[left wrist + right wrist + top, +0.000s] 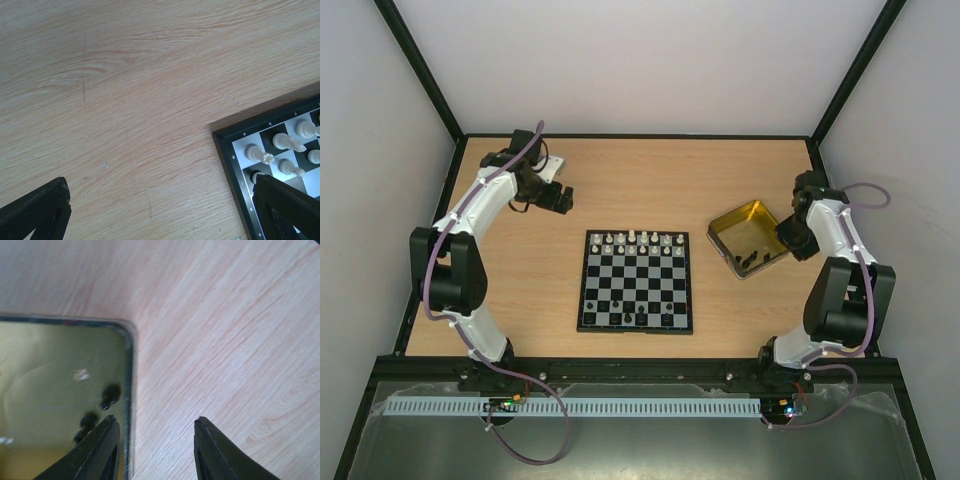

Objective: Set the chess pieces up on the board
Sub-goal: Adjust the storage box at the center of the board.

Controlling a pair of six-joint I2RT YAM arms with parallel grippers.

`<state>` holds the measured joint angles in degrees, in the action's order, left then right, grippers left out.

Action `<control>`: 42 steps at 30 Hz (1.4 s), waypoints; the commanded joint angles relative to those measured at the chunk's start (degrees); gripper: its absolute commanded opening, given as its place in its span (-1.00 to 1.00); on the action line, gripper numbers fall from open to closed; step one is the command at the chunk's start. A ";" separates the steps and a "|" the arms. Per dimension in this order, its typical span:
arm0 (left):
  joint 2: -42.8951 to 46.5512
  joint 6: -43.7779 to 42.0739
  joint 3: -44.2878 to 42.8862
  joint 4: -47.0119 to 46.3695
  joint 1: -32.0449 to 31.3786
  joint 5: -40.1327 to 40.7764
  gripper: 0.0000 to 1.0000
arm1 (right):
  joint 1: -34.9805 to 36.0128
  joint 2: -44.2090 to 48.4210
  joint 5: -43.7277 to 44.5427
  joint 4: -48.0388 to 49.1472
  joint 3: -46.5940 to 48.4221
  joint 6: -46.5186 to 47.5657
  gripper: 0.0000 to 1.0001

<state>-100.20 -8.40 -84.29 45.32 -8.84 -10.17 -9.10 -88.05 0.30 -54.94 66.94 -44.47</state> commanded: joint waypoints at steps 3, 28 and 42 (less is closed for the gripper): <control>0.88 -0.77 -0.54 -0.04 -0.22 -1.20 0.99 | -3.07 -1.25 0.16 0.38 -1.71 -1.56 -0.20; 0.98 -1.13 0.10 0.22 0.05 -0.68 0.99 | -4.87 -13.48 -0.39 6.33 4.68 7.78 -0.27; 0.71 -2.21 0.66 0.35 0.73 -0.99 0.98 | -4.87 -19.92 -3.01 8.16 10.57 14.75 -0.24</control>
<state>-100.20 -9.72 -84.29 45.34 -8.62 -10.50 -13.65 -105.54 -2.15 -47.22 73.65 -32.10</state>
